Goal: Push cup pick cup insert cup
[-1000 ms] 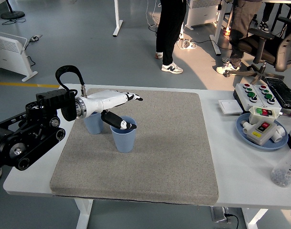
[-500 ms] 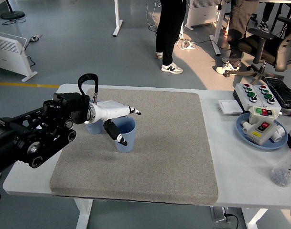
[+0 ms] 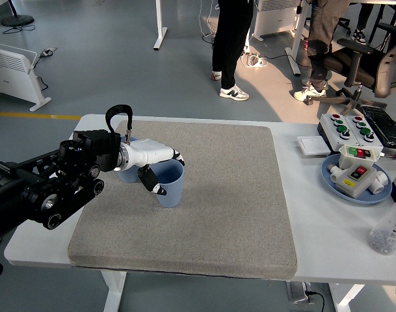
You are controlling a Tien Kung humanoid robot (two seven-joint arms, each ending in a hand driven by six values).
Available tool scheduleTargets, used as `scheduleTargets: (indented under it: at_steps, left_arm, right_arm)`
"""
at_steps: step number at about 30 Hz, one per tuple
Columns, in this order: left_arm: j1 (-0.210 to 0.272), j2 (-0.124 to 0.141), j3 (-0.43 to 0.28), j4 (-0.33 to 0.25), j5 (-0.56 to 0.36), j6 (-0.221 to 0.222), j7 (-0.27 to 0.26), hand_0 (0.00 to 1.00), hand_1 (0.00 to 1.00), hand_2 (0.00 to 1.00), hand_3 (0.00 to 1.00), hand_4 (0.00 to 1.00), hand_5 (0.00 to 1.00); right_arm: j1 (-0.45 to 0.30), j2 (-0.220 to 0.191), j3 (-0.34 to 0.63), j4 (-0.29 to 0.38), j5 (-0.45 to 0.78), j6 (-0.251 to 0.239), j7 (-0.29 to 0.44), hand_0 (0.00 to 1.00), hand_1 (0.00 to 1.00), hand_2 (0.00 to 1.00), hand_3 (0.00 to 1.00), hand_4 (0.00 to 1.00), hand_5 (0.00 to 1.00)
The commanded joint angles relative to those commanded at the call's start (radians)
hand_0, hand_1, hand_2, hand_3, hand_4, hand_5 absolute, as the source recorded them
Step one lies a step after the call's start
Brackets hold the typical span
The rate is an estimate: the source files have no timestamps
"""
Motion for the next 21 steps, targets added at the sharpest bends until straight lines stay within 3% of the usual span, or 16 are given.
scheduleTargets:
  at_steps: [1, 2, 7, 8, 9, 17, 21]
  left_arm:
    - [0.001, 0.0, -0.002, 0.0, 0.004, 0.003, -0.001, 0.607, 0.69, 0.743, 0.717, 0.714, 0.073]
    - [0.001, 0.001, -0.003, -0.001, 0.007, 0.004, -0.002, 0.509, 0.576, 0.62, 0.549, 0.556, 0.01]
    - [0.01, 0.01, -0.028, -0.03, 0.021, -0.016, 0.003, 0.509, 0.576, 0.62, 0.549, 0.556, 0.01]
    - [0.011, 0.013, -0.033, -0.036, 0.023, -0.021, 0.005, 0.504, 0.533, 0.536, 0.509, 0.501, 0.002]
    - [0.014, 0.019, -0.05, -0.053, 0.028, -0.036, 0.01, 0.504, 0.533, 0.536, 0.509, 0.501, 0.002]
    - [-0.021, 0.1, -0.188, -0.21, 0.028, -0.16, 0.05, 0.503, 0.521, 0.516, 0.49, 0.488, 0.002]
    - [-0.061, 0.135, -0.225, -0.221, 0.032, -0.178, 0.053, 0.508, 0.521, 0.516, 0.49, 0.481, 0.002]
  right_arm:
    - [0.0, 0.0, -0.001, 0.0, 0.0, 0.0, 0.0, 0.529, 0.505, 0.55, 0.552, 0.109, 0.807]
    - [0.0, 0.0, -0.001, 0.0, 0.0, 0.0, 0.0, 0.529, 0.505, 0.55, 0.552, 0.11, 0.806]
    - [-0.003, 0.0, 0.0, 0.0, 0.0, 0.0, 0.0, 0.529, 0.505, 0.55, 0.552, 0.11, 0.806]
    - [-0.003, 0.0, 0.0, 0.0, 0.001, 0.0, 0.0, 0.529, 0.504, 0.55, 0.552, 0.111, 0.803]
    - [-0.004, 0.001, 0.001, 0.0, 0.001, -0.001, 0.0, 0.529, 0.504, 0.55, 0.552, 0.111, 0.803]
    - [-0.013, 0.001, 0.007, -0.001, 0.003, -0.003, 0.0, 0.529, 0.504, 0.55, 0.553, 0.112, 0.803]
    - [-0.017, 0.0, 0.008, 0.0, 0.0, -0.002, -0.002, 0.529, 0.504, 0.55, 0.553, 0.112, 0.805]
